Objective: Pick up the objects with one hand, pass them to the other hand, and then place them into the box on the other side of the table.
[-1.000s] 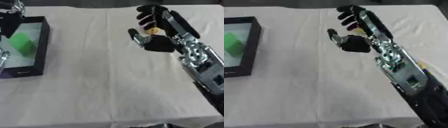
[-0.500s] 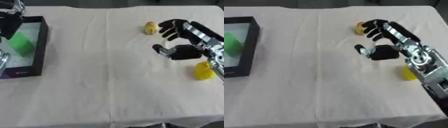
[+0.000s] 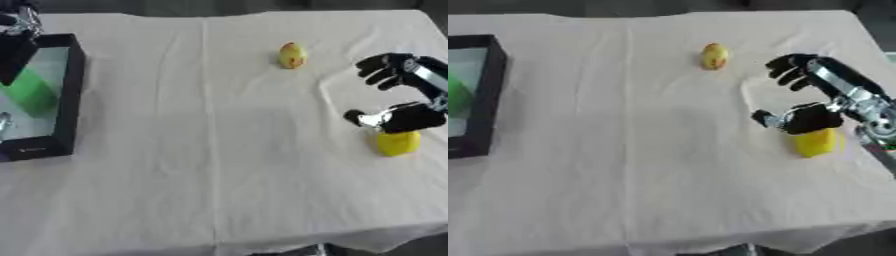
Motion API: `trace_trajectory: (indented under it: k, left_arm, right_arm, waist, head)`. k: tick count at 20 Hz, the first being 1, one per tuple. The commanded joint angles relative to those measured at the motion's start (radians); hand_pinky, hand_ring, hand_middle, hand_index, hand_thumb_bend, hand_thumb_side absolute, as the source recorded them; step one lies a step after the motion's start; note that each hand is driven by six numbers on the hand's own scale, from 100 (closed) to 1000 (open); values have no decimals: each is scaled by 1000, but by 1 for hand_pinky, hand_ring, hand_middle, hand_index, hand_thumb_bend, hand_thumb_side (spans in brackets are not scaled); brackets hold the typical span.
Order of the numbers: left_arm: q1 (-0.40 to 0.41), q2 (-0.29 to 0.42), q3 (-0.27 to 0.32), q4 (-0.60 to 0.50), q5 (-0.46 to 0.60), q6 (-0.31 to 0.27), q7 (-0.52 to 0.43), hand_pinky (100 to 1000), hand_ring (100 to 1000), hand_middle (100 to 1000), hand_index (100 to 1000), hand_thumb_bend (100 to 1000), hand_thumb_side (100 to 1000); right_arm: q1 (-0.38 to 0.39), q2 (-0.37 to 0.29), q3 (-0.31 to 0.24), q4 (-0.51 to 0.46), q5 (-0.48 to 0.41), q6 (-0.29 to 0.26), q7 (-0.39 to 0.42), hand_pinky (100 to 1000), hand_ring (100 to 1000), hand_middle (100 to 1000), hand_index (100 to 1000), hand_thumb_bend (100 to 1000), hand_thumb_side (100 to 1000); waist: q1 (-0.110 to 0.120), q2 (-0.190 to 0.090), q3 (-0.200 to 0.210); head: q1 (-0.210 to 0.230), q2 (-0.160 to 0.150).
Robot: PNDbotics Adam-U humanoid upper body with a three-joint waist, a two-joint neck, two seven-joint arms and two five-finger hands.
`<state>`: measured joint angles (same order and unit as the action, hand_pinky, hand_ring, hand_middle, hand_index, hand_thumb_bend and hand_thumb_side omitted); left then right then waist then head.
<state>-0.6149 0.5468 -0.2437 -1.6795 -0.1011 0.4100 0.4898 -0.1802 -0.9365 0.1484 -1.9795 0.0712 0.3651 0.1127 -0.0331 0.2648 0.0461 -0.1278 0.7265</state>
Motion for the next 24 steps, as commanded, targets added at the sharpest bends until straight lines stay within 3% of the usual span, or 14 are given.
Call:
trace_trajectory:
  k: [1,10,19,24]
  left_arm:
    - [-8,25,2,-7,-1,6,-1,651,686,641,780,100,575]
    - [0,24,6,-21,4,2,6,648,681,634,775,100,570]
    - [6,26,5,-23,7,5,11,648,679,629,771,100,565]
    - [6,25,2,-23,8,5,10,648,679,627,769,100,565]
  right_arm:
    - [28,-54,-29,-21,42,8,32,795,802,773,855,526,160]
    - [113,-54,-77,-21,155,45,102,821,820,786,863,523,169]
    - [126,-54,-99,-21,187,109,74,827,823,786,862,514,165]
    - [133,-65,-94,-21,220,138,101,848,839,795,863,505,174]
  waist:
    - [0,-13,-2]
    - [9,-10,-8]
    - [15,-8,-7]
    - [16,-5,-4]
  head:
    - [-9,-9]
    - [-12,-12]
    - [-13,-12]
    - [-15,-13]
